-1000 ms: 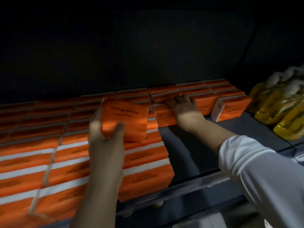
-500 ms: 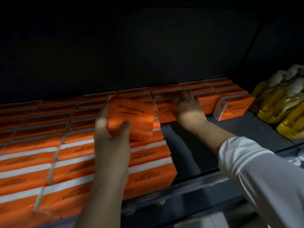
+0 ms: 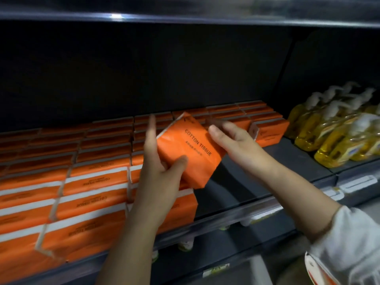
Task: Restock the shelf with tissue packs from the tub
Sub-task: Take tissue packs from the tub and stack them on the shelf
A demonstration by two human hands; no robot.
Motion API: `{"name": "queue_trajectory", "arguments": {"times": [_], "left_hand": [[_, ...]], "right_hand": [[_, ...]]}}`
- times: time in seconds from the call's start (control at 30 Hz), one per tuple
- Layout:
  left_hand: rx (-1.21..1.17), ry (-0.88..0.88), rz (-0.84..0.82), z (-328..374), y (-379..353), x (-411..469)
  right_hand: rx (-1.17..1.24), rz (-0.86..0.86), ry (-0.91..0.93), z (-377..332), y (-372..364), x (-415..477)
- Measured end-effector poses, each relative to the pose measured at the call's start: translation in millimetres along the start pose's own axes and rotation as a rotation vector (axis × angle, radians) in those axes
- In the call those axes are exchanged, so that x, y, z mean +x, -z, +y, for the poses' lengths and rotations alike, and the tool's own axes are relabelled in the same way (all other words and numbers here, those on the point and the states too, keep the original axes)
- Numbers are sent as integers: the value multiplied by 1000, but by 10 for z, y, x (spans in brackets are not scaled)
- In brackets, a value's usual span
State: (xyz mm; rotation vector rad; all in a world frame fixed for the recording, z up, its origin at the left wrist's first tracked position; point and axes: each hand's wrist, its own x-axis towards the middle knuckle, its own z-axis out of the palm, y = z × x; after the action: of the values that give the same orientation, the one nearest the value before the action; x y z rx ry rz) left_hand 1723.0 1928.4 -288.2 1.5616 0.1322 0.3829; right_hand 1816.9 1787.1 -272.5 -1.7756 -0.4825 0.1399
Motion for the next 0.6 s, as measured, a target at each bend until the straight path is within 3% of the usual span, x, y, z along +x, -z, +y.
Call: {"name": "queue_trajectory", "arguments": {"times": [0.13, 0.23, 0.4, 0.5, 0.6], "left_hand": [[115, 8, -56, 9, -80, -34], [381, 21, -79, 60, -107, -87], [911, -57, 35, -70, 77, -4], [1096, -43, -15, -139, 118, 20], [1113, -39, -28, -175, 125, 48]], "right_hand": [[87, -142, -109, -43, 86, -130], [53, -59, -67, -39, 199, -95], [-563, 213, 73, 112, 456, 198], [-841, 77, 85, 284, 385, 323], [-1028, -79, 108, 402, 210, 470]]}}
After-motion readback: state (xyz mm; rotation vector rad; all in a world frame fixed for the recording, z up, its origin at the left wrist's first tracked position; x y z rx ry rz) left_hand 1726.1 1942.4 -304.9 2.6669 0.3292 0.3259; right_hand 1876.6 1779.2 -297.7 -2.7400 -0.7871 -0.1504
